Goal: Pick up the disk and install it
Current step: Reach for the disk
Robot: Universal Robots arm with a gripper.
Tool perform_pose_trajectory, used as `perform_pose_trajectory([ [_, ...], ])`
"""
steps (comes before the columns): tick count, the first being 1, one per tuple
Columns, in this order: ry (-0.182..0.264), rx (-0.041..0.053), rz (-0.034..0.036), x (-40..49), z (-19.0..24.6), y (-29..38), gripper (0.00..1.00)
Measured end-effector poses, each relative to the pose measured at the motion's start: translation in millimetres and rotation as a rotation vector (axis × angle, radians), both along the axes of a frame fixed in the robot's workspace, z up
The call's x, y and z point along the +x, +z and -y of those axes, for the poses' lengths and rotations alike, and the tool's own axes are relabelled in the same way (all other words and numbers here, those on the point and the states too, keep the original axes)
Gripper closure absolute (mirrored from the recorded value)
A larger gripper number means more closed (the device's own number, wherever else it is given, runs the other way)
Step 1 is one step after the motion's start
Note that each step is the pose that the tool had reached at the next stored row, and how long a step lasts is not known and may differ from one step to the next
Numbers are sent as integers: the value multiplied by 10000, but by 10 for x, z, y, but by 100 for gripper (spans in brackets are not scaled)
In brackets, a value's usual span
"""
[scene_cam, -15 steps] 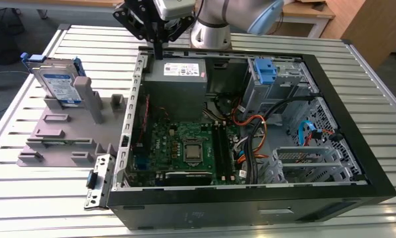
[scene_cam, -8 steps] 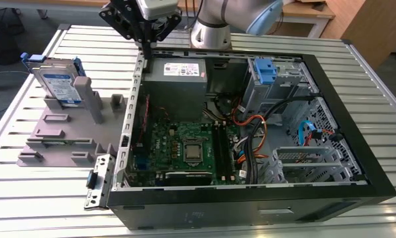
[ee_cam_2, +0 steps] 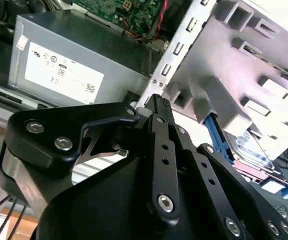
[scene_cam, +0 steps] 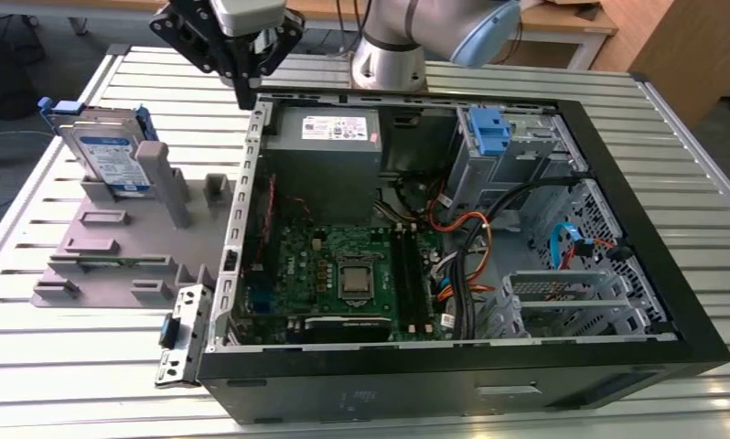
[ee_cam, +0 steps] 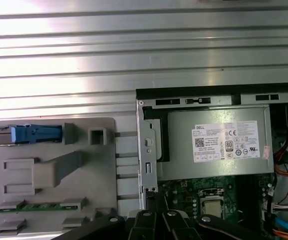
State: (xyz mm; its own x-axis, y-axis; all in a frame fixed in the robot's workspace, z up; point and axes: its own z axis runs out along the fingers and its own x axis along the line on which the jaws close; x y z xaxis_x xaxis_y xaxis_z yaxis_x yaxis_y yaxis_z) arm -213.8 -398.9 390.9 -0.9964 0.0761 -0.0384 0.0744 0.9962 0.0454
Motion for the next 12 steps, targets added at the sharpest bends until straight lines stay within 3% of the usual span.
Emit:
perform_pose_trajectory([
  [12,0,0,27,-401,-7,-28,89],
])
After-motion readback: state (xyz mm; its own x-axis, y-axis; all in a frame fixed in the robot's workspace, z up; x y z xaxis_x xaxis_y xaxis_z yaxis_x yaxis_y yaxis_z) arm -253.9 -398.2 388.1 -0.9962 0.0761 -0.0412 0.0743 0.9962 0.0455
